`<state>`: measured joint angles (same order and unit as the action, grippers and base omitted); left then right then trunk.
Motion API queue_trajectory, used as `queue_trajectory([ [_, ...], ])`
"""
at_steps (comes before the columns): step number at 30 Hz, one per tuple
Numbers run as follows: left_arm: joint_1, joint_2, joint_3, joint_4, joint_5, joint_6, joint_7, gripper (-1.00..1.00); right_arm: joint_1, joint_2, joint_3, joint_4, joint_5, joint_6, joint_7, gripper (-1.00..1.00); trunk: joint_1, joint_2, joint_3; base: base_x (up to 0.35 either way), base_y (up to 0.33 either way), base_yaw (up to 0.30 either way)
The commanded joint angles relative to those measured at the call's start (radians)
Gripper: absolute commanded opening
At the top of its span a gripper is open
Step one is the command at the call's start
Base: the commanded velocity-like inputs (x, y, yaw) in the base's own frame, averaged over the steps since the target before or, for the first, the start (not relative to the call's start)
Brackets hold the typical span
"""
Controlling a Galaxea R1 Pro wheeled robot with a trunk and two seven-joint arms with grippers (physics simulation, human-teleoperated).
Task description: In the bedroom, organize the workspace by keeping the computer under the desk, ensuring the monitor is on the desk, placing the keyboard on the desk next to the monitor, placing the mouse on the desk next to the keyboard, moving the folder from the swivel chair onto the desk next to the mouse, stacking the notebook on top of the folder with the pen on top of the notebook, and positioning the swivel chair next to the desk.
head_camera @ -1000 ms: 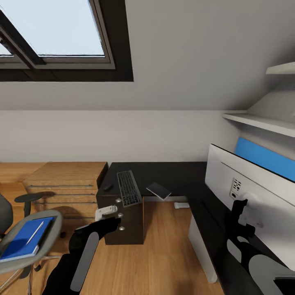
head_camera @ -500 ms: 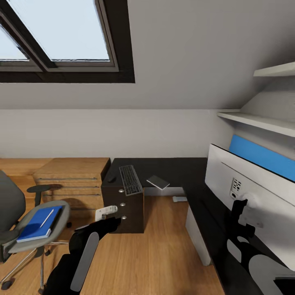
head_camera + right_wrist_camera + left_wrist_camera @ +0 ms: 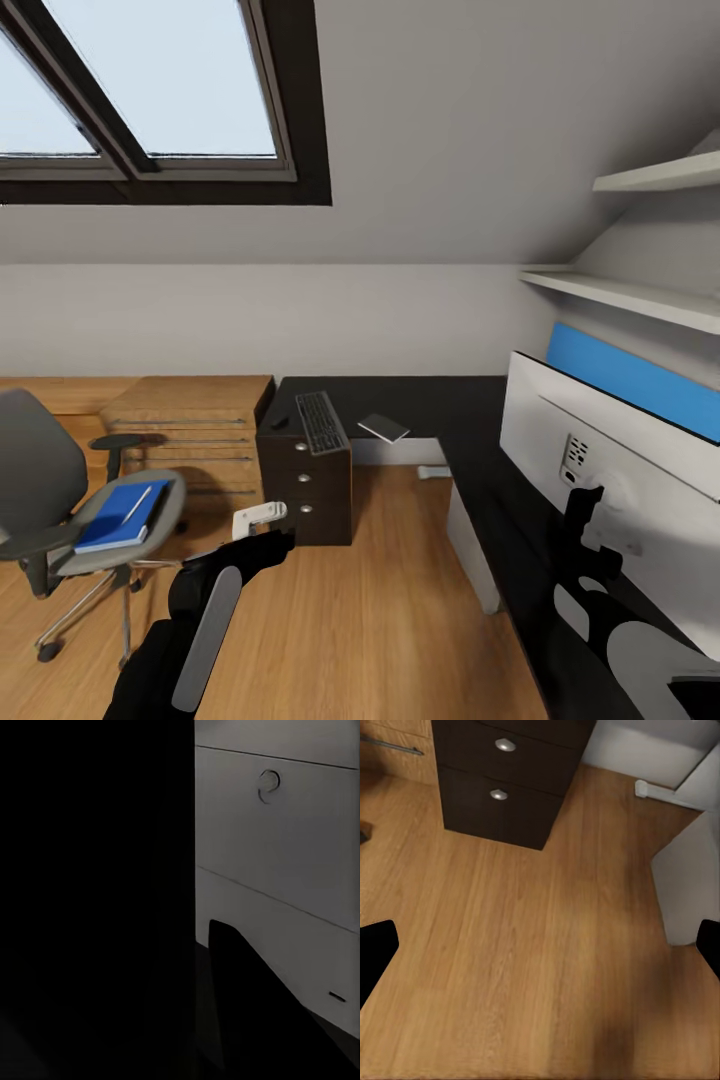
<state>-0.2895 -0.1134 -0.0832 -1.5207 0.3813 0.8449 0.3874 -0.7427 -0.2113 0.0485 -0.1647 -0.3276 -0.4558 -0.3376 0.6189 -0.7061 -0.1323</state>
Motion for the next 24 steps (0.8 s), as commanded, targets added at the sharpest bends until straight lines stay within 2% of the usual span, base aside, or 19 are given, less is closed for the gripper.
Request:
queue_trajectory([
  [1,-0.001,0.0,-0.001,-0.001,0.01,0.002,0.01,1.0,-0.001,0.0,0.013,-0.001,-0.005,-0.005,-0.003,-1.0,0.0,-0.002,-0.002,-0.335,-0.105,0.0],
  [9,-0.001,0.0,-0.001,-0.001,0.011,0.002,0.011,1.0,-0.001,0.001,0.013,-0.002,-0.004,-0.007,-0.003,-1.0,0.0,-0.002,-0.002,-0.271,-0.127,0.0],
  [24,-0.001,0.0,-0.001,-0.001,0.011,0.003,0.01,1.0,-0.001,0.001,0.013,-0.002,-0.004,-0.009,-0.003,-1.0,0.0,-0.002,-0.002,-0.045,-0.006,0.0],
])
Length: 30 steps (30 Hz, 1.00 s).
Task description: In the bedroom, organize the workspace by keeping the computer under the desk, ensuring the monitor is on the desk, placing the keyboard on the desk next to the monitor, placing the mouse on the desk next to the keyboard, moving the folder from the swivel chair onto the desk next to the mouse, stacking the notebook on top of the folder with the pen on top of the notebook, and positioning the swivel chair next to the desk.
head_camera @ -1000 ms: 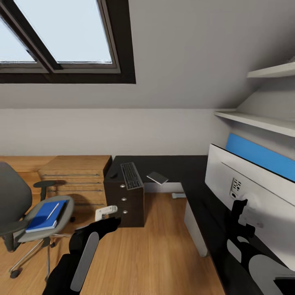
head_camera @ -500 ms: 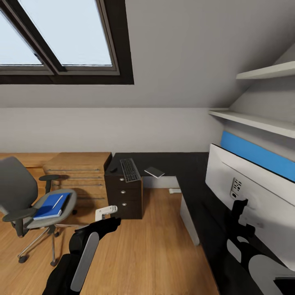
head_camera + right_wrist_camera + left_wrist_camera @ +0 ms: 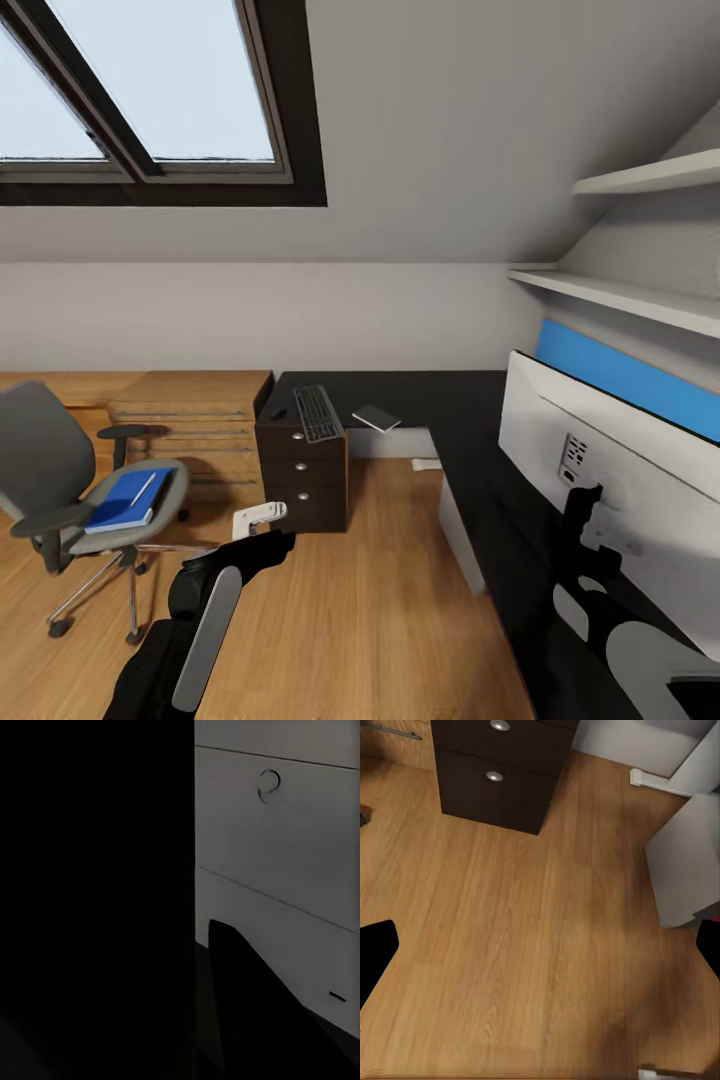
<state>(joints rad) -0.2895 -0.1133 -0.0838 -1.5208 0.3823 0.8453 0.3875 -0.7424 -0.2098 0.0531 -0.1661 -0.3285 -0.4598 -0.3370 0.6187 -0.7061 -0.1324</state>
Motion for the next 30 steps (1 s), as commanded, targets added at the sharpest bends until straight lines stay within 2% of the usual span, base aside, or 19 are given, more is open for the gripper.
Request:
queue_trajectory([
  [1,-0.001,0.0,0.0,-0.001,0.01,0.003,0.01,1.0,-0.002,0.0,0.008,-0.001,-0.003,-0.006,-0.003,-1.0,0.0,-0.002,-0.002,-0.278,0.0,0.0],
  [7,-0.001,0.0,0.001,-0.001,0.01,0.003,0.01,1.0,-0.002,0.0,0.008,-0.001,-0.003,-0.005,-0.004,-1.0,0.0,-0.002,-0.002,-0.3,0.0,0.0],
  [20,-0.001,0.0,0.001,-0.001,0.01,0.003,0.01,1.0,-0.002,0.0,0.008,-0.001,-0.003,-0.007,-0.004,-1.0,0.0,-0.002,-0.002,-0.188,0.0,0.0],
  [30,-0.001,0.001,0.0,-0.001,0.008,0.0,0.011,1.0,-0.002,0.0,0.01,-0.001,-0.002,-0.007,-0.004,-1.0,0.0,-0.002,-0.002,0.02,0.0,0.0],
])
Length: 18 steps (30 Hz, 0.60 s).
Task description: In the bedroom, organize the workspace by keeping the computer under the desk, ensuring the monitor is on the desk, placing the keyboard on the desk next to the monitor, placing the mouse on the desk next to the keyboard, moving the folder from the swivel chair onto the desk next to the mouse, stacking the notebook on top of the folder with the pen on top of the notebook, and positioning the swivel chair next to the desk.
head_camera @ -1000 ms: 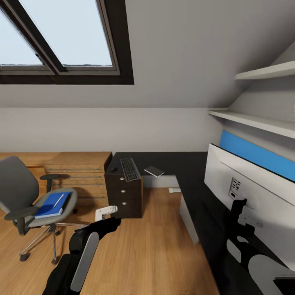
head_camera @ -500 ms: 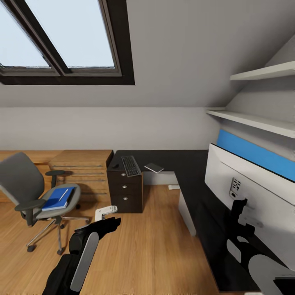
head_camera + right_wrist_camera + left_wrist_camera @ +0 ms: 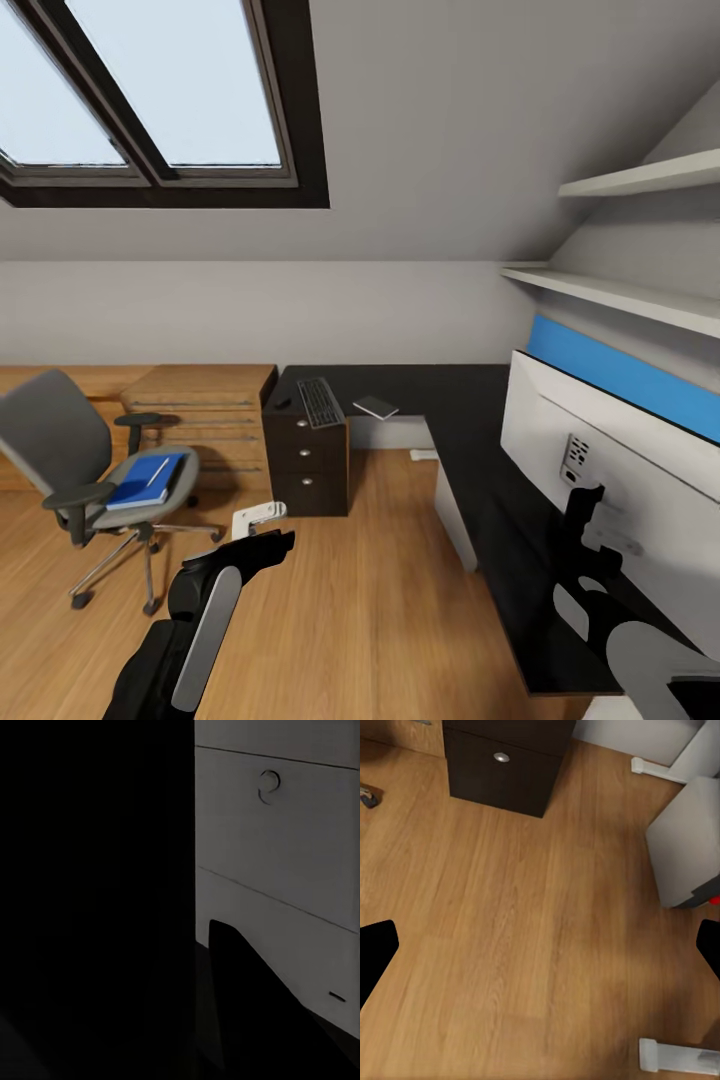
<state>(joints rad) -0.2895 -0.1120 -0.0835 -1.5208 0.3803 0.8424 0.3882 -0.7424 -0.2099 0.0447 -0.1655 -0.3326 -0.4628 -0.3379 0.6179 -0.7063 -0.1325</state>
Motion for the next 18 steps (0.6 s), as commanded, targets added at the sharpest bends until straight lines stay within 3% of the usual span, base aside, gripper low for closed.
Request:
queue_trajectory([
  [1,-0.001,0.0,-0.001,-0.001,0.01,0.002,0.01,1.0,-0.002,0.0,0.018,-0.002,0.002,-0.004,-0.003,-1.0,0.001,-0.001,-0.001,0.267,0.0,0.0],
  [11,-0.001,0.0,-0.001,-0.001,0.011,0.003,0.011,1.0,-0.002,0.0,0.018,-0.002,0.003,-0.004,-0.003,-1.0,0.001,-0.001,-0.001,0.189,0.0,0.0],
  [12,-0.001,0.0,-0.001,-0.001,0.011,0.004,0.011,1.0,-0.002,0.0,0.019,-0.002,0.003,-0.004,-0.003,1.0,0.001,-0.001,-0.001,0.01,0.0,0.0],
  [18,-0.001,0.0,-0.001,-0.001,0.011,0.004,0.011,1.0,-0.002,0.0,0.019,-0.002,0.004,-0.004,-0.003,1.0,0.001,-0.001,-0.001,0.003,0.0,0.0],
])
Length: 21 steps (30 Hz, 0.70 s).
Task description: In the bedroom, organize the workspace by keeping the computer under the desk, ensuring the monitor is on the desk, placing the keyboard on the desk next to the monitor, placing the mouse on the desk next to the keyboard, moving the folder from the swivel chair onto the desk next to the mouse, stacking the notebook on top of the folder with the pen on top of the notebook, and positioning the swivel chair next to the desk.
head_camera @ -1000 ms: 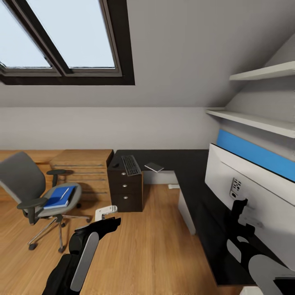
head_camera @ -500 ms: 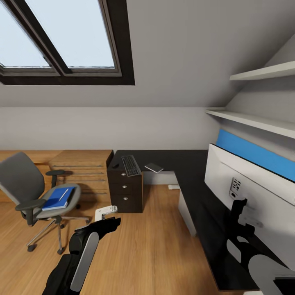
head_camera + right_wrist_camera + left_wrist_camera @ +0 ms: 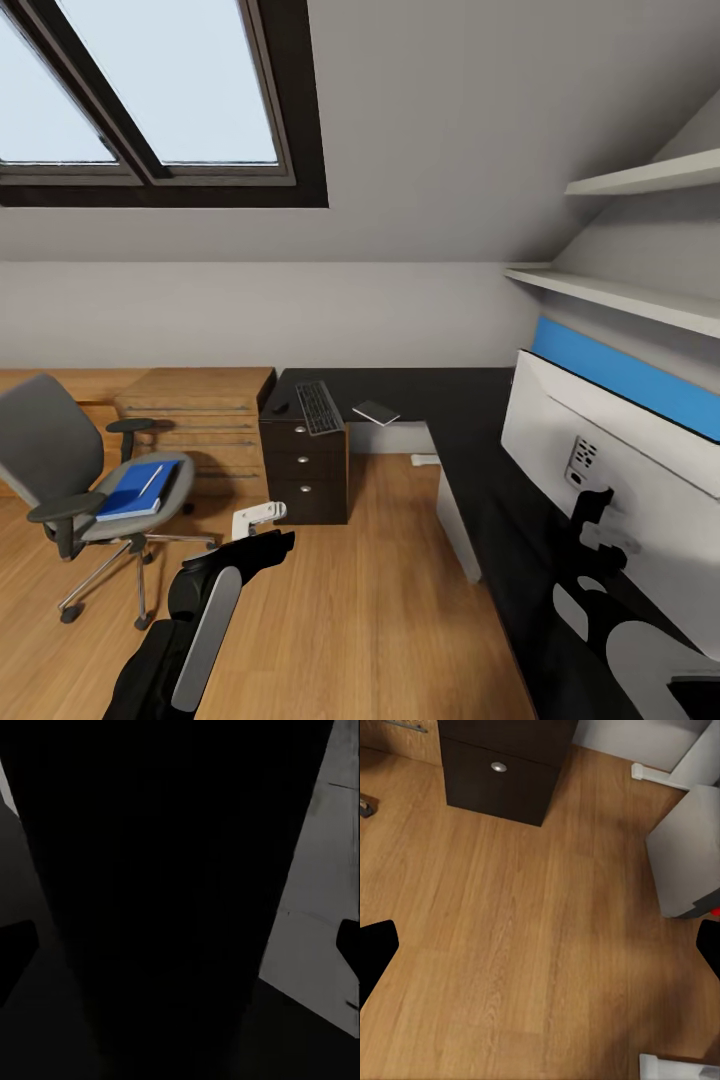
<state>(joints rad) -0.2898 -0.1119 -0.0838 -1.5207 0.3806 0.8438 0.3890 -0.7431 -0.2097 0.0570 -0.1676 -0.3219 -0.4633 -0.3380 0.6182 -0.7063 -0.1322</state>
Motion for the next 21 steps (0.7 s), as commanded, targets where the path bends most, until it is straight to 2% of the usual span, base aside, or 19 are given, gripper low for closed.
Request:
queue_trajectory([
  [1,-0.001,0.0,-0.001,-0.001,0.011,0.002,0.01,1.0,-0.001,0.0,0.006,0.0,-0.007,-0.003,-0.003,1.0,0.0,-0.001,-0.002,0.0,0.0,0.0],
  [15,-0.001,0.0,-0.001,-0.001,0.011,0.002,0.01,1.0,-0.001,0.0,0.006,0.0,-0.007,-0.003,-0.003,1.0,0.0,-0.001,-0.002,-0.005,0.0,0.0],
  [21,0.0,-0.001,-0.001,-0.001,0.011,0.003,0.01,1.0,-0.001,0.0,0.006,0.0,-0.007,-0.003,-0.003,1.0,0.0,-0.001,-0.002,-0.174,0.0,0.0],
])
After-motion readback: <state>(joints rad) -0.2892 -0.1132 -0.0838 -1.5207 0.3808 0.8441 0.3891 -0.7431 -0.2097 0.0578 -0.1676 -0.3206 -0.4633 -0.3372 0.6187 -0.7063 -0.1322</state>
